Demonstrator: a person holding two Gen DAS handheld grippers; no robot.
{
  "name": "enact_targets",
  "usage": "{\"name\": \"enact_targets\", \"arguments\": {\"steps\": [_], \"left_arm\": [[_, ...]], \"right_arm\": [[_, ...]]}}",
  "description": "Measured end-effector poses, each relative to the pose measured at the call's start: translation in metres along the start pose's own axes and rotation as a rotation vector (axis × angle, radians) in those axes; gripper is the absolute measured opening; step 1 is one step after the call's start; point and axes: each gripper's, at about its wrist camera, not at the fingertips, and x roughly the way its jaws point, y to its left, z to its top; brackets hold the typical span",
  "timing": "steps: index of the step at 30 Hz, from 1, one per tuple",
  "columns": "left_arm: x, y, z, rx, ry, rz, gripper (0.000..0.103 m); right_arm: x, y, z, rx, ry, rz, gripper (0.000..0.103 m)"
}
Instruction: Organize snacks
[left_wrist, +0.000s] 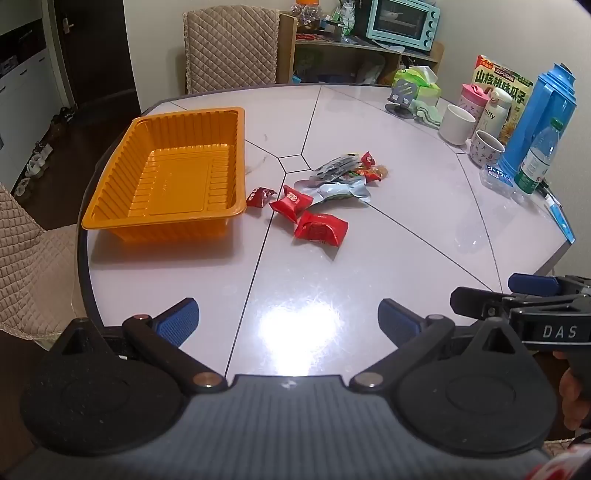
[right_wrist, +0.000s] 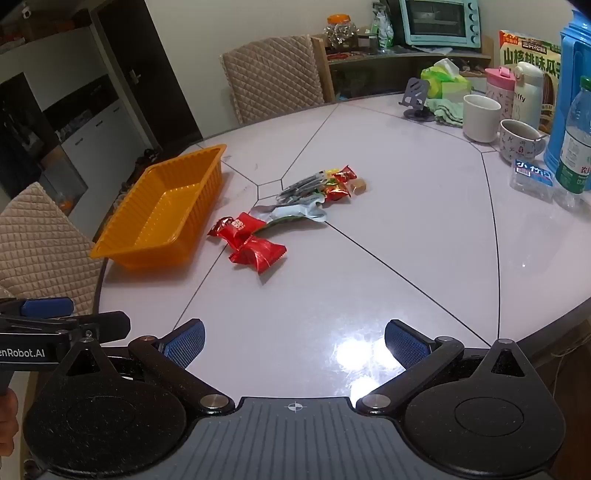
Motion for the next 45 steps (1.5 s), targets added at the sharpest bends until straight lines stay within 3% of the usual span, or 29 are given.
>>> {"name": "enact_targets", "arguments": {"steps": [45], "left_arm": [[-0.0002,0.0058,0.0044,-0.008,0.011,0.001,0.103]], "right_arm": [[0.0071,0.0072,0.0042,-0.004,0.007,-0.005,0.103]]}}
